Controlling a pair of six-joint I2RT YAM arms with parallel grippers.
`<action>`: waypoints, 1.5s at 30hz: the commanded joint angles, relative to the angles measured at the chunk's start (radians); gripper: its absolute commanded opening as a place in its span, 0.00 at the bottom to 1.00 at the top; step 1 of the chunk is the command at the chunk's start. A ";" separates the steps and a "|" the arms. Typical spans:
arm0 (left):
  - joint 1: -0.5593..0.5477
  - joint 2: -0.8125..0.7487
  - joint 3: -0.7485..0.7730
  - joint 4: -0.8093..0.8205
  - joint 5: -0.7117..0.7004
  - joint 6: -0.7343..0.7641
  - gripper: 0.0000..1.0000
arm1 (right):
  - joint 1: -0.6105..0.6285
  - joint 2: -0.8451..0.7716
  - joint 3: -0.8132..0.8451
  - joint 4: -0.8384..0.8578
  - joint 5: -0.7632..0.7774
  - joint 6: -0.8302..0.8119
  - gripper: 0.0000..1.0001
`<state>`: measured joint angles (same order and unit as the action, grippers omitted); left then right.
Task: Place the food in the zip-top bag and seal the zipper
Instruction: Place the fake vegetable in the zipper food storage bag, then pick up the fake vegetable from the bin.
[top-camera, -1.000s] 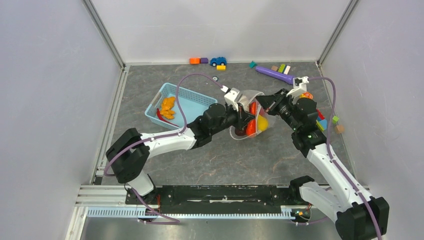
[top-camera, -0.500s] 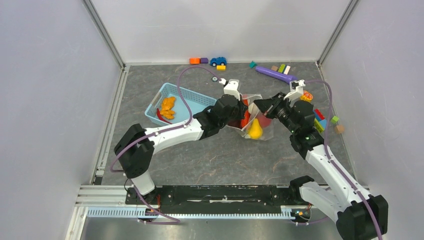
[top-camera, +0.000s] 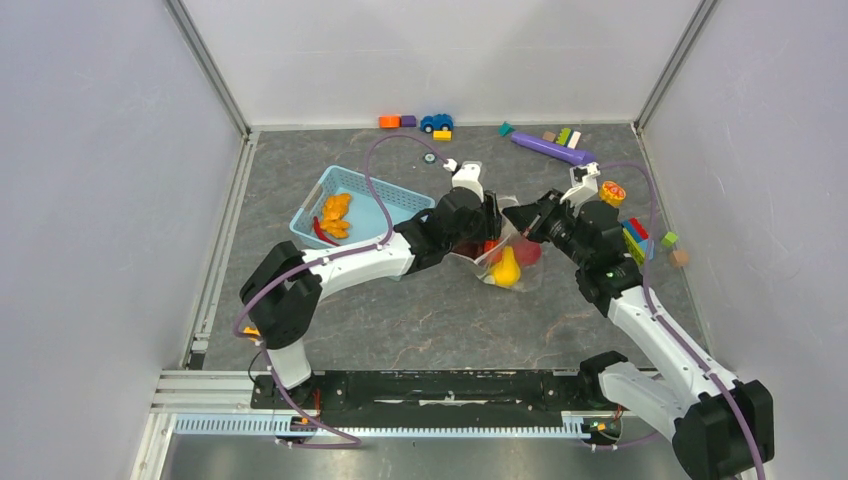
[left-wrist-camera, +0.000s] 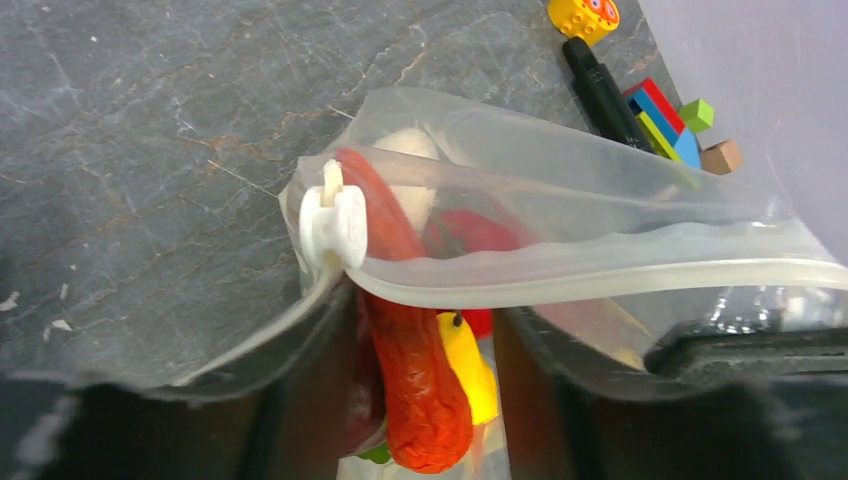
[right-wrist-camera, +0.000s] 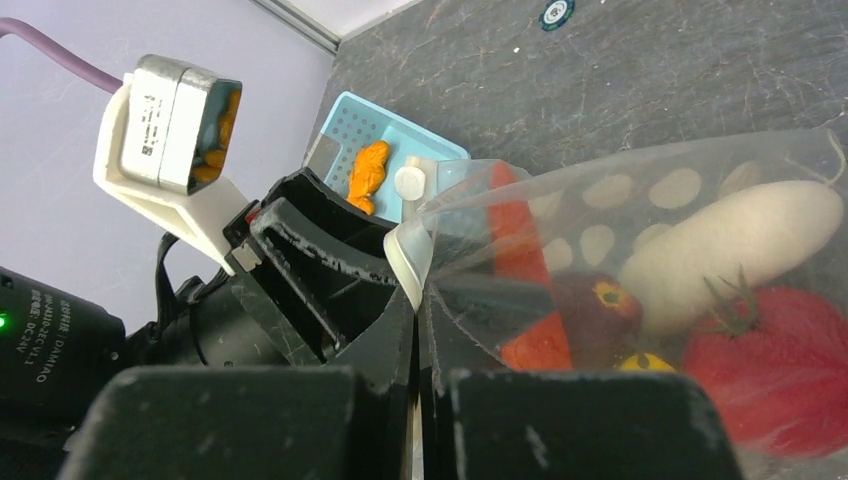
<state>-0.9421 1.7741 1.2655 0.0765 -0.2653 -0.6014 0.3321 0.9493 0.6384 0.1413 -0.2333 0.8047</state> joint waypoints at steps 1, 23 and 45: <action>0.003 -0.030 0.031 0.024 0.059 0.017 0.67 | 0.005 0.007 0.014 0.042 -0.011 -0.018 0.01; 0.034 -0.428 -0.174 -0.138 -0.208 0.115 1.00 | 0.005 0.069 0.164 -0.268 0.169 -0.270 0.01; 0.572 -0.112 -0.077 -0.390 -0.084 0.407 1.00 | 0.004 0.156 0.242 -0.374 0.201 -0.360 0.02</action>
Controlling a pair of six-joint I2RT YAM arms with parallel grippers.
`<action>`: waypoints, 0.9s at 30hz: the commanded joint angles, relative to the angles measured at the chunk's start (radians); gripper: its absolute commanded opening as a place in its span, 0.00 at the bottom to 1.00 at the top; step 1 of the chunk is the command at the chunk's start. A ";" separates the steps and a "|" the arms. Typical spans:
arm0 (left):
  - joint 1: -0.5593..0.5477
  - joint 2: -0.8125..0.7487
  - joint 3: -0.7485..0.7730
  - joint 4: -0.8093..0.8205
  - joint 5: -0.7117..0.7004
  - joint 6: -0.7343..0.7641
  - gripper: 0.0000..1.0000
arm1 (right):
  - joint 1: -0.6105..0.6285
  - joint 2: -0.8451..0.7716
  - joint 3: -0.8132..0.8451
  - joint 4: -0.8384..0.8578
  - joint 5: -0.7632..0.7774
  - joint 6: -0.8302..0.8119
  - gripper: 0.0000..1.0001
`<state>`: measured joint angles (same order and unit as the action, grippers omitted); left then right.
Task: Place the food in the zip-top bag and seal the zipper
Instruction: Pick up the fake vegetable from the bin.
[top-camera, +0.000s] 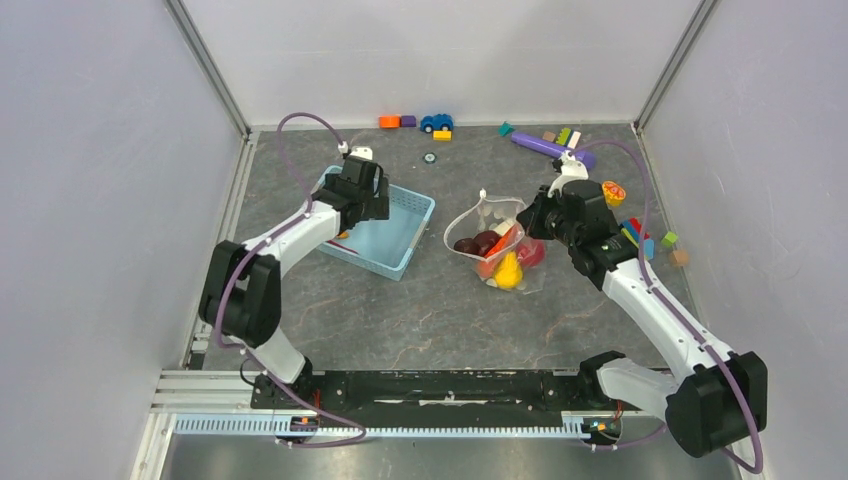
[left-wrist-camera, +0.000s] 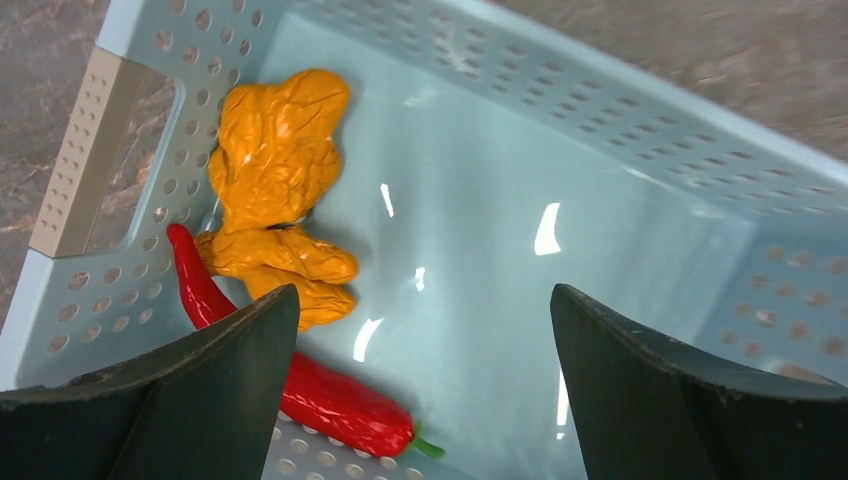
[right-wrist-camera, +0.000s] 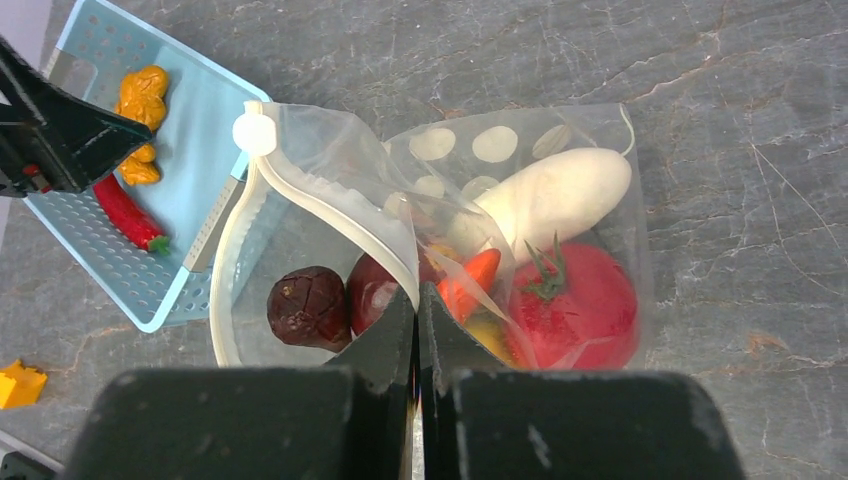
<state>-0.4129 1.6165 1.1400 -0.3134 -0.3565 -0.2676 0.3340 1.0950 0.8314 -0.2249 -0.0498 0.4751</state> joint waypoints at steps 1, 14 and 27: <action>0.056 0.061 0.050 0.009 0.014 0.073 1.00 | 0.002 0.010 0.050 -0.009 0.019 -0.033 0.02; 0.202 0.223 0.118 0.099 0.179 0.036 1.00 | 0.001 0.009 0.066 -0.008 0.044 -0.046 0.02; 0.223 0.306 0.164 0.073 0.255 0.005 1.00 | 0.002 -0.020 0.059 0.012 0.094 -0.021 0.02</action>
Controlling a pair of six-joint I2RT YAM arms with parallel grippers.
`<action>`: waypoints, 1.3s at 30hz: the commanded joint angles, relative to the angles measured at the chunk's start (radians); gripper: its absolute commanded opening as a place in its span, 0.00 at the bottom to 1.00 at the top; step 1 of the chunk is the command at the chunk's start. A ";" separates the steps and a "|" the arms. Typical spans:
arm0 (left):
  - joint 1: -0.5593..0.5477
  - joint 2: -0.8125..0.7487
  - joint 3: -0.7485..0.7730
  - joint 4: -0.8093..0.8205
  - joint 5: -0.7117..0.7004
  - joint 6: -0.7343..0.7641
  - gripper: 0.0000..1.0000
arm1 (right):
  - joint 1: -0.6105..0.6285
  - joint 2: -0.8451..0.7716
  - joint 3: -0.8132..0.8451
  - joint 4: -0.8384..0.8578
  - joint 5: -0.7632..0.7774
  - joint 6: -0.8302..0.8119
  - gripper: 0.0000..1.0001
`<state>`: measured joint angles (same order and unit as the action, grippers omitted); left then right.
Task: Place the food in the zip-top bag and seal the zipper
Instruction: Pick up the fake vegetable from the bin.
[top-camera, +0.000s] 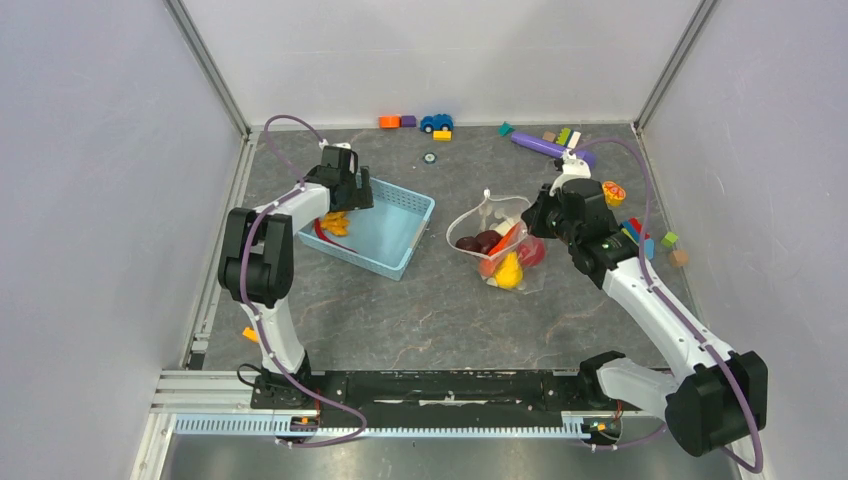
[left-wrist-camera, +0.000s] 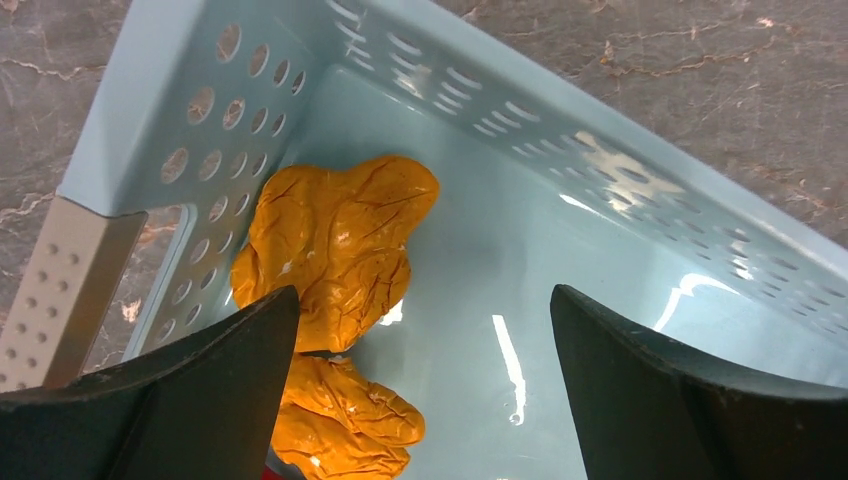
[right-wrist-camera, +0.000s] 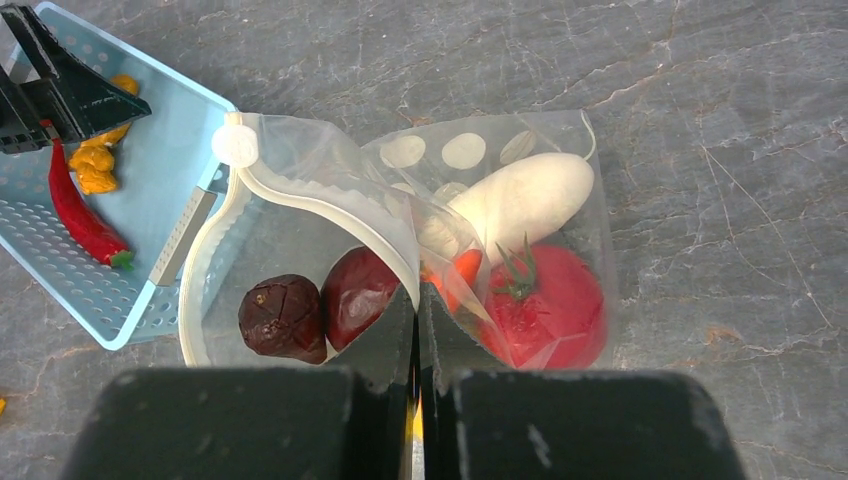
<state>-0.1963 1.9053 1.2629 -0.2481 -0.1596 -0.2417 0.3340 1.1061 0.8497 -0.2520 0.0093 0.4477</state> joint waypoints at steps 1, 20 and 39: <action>0.006 0.020 0.042 0.009 0.068 -0.022 1.00 | 0.002 -0.033 0.040 0.039 0.037 0.006 0.02; -0.006 -0.179 -0.065 0.029 0.544 -0.099 1.00 | 0.002 -0.021 0.052 0.038 0.046 -0.005 0.02; -0.015 -0.009 0.071 -0.122 0.313 0.023 0.94 | 0.000 -0.039 0.037 0.037 0.070 -0.008 0.02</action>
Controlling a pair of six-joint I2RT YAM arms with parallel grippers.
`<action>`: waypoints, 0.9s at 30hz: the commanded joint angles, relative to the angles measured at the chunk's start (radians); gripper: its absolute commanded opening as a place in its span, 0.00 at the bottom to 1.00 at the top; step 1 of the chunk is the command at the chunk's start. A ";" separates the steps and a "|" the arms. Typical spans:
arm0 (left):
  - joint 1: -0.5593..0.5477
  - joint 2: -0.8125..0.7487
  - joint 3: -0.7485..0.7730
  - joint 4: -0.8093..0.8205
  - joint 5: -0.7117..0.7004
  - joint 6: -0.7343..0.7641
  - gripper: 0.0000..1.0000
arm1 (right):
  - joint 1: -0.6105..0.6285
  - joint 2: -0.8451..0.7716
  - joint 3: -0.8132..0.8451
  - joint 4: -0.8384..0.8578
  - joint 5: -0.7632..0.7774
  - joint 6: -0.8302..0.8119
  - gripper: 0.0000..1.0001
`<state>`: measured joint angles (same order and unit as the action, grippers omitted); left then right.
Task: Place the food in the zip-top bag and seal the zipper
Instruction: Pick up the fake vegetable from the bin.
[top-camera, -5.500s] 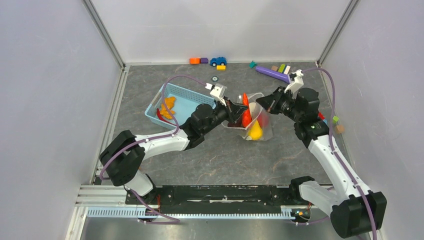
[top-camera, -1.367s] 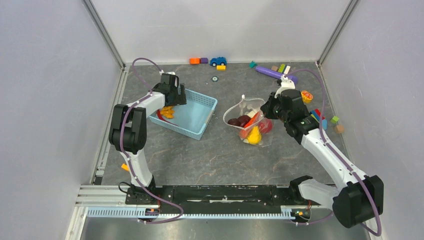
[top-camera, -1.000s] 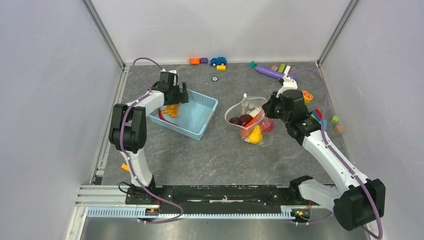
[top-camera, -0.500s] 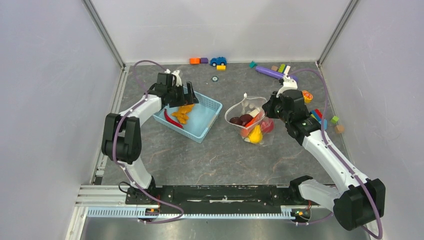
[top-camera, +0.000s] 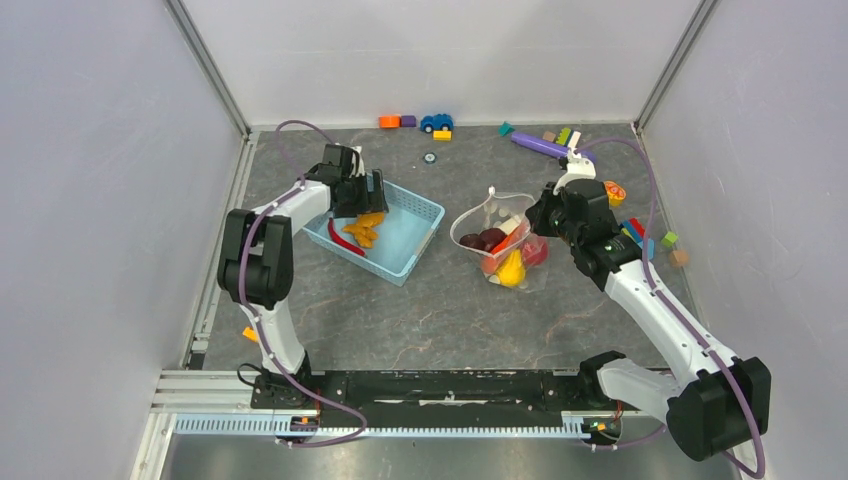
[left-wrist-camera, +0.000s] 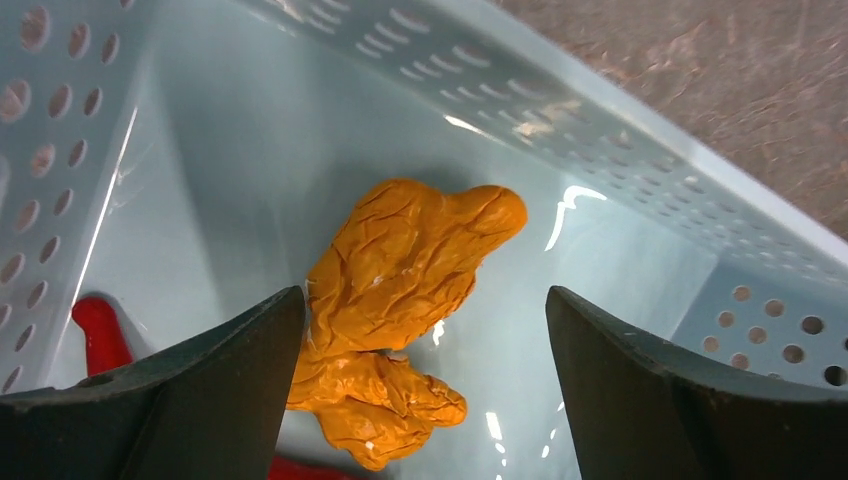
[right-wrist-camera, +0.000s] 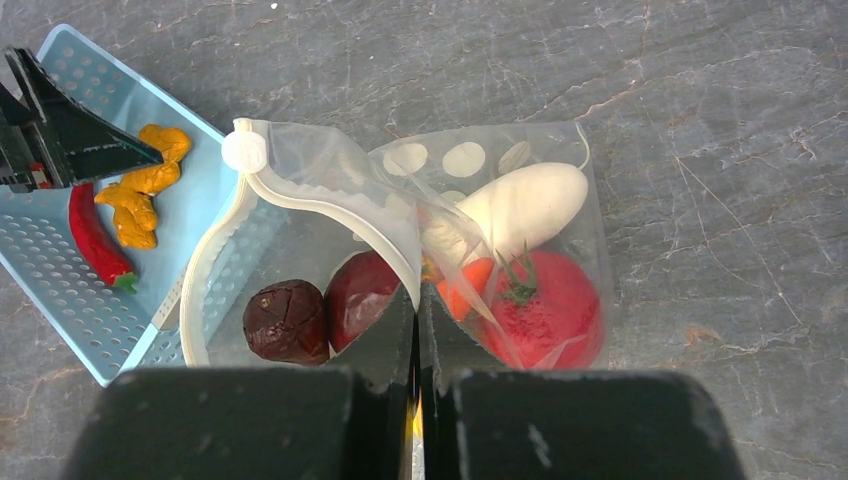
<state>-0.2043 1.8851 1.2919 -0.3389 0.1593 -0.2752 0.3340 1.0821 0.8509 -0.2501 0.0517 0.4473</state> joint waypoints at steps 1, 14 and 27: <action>-0.012 0.014 0.043 -0.043 -0.020 0.059 0.94 | 0.000 -0.015 0.036 0.035 0.027 -0.007 0.02; -0.108 0.043 0.078 -0.129 -0.334 0.078 0.89 | 0.000 -0.021 0.031 0.037 0.010 -0.003 0.02; -0.118 0.121 0.151 -0.180 -0.305 0.068 0.75 | 0.000 -0.031 0.026 0.036 0.028 -0.004 0.02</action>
<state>-0.3161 1.9846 1.3911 -0.4896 -0.1310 -0.2367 0.3340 1.0698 0.8509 -0.2501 0.0547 0.4473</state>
